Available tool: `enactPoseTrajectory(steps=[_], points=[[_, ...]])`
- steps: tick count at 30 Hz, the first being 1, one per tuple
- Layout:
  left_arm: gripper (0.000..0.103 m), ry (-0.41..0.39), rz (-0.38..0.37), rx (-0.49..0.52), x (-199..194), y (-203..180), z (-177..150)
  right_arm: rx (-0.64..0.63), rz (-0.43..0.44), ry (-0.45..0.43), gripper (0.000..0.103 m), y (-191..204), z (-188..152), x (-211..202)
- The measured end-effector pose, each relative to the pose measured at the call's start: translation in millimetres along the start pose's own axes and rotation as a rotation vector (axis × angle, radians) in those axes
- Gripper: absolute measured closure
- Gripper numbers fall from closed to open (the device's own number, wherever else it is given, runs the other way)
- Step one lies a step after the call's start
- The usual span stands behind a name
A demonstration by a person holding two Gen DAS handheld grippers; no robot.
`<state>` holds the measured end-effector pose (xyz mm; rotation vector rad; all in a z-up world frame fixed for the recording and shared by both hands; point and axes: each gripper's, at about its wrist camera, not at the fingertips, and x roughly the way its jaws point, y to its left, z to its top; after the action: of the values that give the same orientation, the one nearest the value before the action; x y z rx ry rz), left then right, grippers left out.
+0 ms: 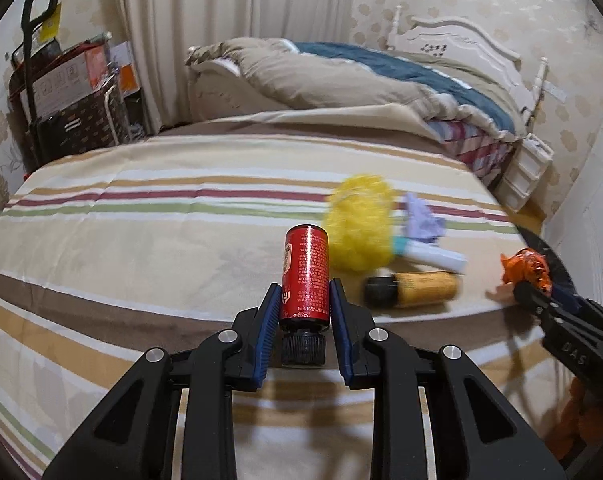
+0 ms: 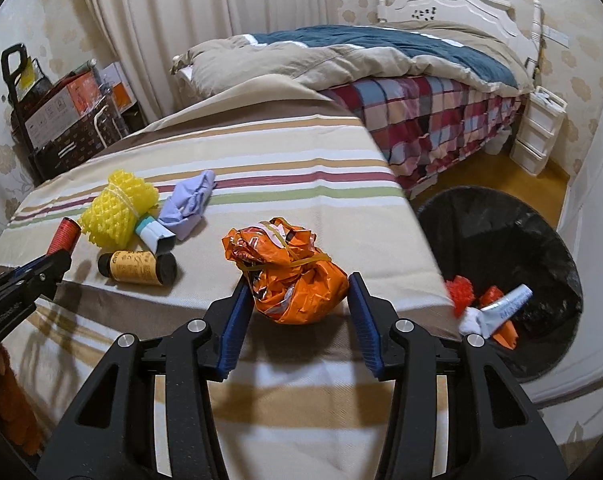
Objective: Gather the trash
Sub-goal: 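Carry the red can and orange bag over the bin and open both tools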
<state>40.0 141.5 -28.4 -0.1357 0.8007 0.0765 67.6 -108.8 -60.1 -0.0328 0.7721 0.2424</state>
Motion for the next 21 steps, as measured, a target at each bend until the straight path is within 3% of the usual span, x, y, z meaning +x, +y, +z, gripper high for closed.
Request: enactPoseTrajectory(steps=[8, 21], points=[[0.076, -0.052, -0.094, 0.086, -15.0, -61.4, 0.4, 0.061, -0.069, -0.056, 0.057, -42.8, -5.5, -31.8], [0.076, -0.056, -0.220, 0.233, 10.2, -173.2, 18.3, 0.145, -0.204, -0.113, 0.057, -124.5, 6.1, -45.3]])
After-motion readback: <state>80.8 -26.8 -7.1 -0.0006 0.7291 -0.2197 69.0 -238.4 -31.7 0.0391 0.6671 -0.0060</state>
